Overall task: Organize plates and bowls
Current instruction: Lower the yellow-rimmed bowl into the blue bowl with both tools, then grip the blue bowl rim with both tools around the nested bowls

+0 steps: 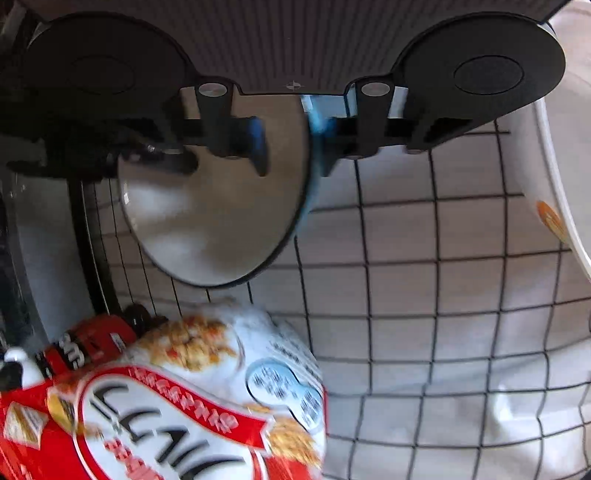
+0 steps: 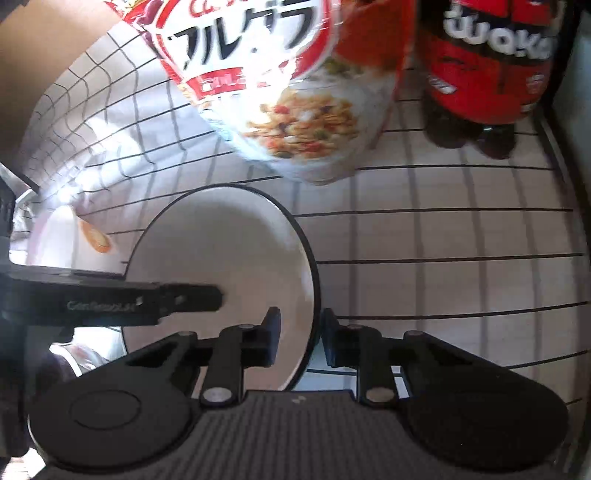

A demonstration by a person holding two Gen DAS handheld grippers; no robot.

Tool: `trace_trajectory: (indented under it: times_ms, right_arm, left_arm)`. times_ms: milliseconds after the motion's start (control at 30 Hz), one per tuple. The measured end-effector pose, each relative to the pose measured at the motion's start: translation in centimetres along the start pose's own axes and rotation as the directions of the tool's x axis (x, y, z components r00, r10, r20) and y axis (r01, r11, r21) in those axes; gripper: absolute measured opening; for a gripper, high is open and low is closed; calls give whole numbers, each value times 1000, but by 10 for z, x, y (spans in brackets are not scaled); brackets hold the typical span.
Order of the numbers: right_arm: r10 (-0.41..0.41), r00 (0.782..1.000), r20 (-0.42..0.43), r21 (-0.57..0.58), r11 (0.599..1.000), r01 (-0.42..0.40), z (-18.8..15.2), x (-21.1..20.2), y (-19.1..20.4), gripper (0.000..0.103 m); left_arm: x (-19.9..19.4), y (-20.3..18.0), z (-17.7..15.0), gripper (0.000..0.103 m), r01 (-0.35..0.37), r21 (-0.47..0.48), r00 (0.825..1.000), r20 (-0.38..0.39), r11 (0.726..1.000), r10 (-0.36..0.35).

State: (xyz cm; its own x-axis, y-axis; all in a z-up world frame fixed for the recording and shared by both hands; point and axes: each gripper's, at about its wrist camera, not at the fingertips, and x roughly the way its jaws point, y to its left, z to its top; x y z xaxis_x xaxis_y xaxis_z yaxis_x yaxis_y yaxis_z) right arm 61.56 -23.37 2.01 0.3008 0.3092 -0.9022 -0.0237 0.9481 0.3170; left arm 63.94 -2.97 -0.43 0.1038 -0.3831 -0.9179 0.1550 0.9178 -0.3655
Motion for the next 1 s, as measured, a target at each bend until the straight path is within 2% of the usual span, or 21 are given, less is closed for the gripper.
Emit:
trace_trajectory:
  times_ms: [33,167,333,433,467,600,733,1000]
  right_arm:
    - [4,1000,2,9,1000,-4,0,-3,-6,23]
    - [42,999,-4,54,998,-42,1,-5,-21,23]
    - [72,996,-54,117,991,-65,-3,16,-24,27]
    - [50,998,-45,116,992,-44,-1,17,-21,27]
    - [29,999,-42,102,995,-25,0,18,-18,27]
    - [-21,1000,-10,57,998,21,3,12,-7,27]
    - [-8,1000,23,45,999,7,5,-1,-4,27]
    - [20,996,86,2,1000,-21,4,-43,8,27]
  left_arm:
    - [1,-1,-1,19,-1,4,1000,-4,1000,1]
    - [8,-5,0,17,-16,17,1000,-20,1000,16]
    - [14,-13,5,18,-42,-9,998,-48,999,41]
    - [15,-14,11,18,-59,-39,996,-75,997,56]
    - [15,-17,12,21,-70,-32,995,-78,997,68]
    - [7,-25,9,22,-77,2,996,-36,997,77]
    - [-11,-25,9,22,-64,-2,998,-14,998,64]
    - [-57,-44,-4,22,-95,31,993,77,995,92]
